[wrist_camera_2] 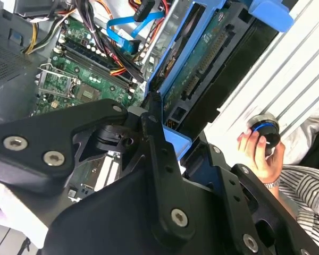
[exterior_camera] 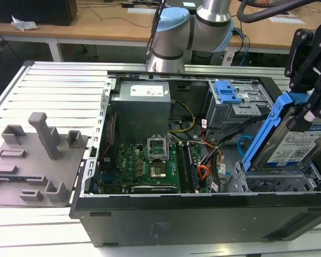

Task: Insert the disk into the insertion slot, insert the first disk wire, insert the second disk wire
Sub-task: 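Insert the disk into the insertion slot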

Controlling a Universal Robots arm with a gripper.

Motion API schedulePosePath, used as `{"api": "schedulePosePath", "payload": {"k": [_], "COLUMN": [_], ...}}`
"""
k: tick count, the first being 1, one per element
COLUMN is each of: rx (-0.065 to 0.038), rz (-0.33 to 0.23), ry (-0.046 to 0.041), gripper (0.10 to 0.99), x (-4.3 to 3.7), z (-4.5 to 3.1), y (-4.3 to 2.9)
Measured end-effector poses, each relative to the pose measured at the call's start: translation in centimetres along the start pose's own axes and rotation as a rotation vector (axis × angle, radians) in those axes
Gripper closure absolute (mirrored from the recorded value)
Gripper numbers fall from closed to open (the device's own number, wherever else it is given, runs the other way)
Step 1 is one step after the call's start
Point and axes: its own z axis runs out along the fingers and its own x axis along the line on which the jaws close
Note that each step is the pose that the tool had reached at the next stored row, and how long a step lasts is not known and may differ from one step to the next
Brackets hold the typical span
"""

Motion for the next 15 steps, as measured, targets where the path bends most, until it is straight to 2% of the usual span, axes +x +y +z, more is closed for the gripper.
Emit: {"api": "schedulePosePath", "payload": {"k": [2,6,15], "rx": [-0.007,-0.018,-0.033], "rz": [0.000,0.000,0.000], "ry": [0.0000,-0.0002,0.0011], "gripper": [0.722,0.722,0.722], "x": [-0.17,-0.58,-0.60], "z": [0.44,0.82,2.20], "y": [-0.09,-0.67,-0.88]}}
